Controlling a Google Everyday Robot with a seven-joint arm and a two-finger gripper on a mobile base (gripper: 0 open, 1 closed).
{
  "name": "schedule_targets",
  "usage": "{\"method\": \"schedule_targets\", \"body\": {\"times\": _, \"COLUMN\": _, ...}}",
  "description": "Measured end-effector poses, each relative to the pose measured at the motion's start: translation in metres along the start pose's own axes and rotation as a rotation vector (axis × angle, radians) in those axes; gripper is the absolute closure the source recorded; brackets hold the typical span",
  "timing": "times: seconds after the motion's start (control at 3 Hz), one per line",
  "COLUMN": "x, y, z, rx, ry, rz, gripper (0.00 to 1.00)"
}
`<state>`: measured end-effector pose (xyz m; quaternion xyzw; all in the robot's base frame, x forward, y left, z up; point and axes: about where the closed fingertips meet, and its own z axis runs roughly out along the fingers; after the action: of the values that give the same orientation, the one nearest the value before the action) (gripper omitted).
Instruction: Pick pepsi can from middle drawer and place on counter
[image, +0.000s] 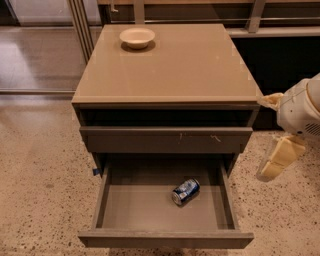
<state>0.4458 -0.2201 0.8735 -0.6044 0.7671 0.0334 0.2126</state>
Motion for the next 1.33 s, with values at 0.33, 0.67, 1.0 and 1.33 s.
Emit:
{"method": "schedule_targets", "body": {"times": 0.33, "x": 0.021, "y": 0.006, "z": 0.053, "rx": -0.015, "ry": -0.065, "rz": 0.061, "gripper": 0.0}}
{"method": "schedule_targets", "body": {"times": 0.67, "x": 0.037, "y": 0.009, "z": 0.099, "rx": -0.03, "ry": -0.101, "rz": 0.118, "gripper": 0.0}}
{"method": "schedule_targets", "body": {"times": 1.0, "x": 0.037, "y": 0.007, "z": 0.103, "rx": -0.025, "ry": -0.103, "rz": 0.121, "gripper": 0.0}}
{"method": "schedule_targets", "body": {"times": 1.33, "x": 0.031, "y": 0.009, "z": 0.097, "rx": -0.004, "ry": -0.089, "rz": 0.121, "gripper": 0.0}}
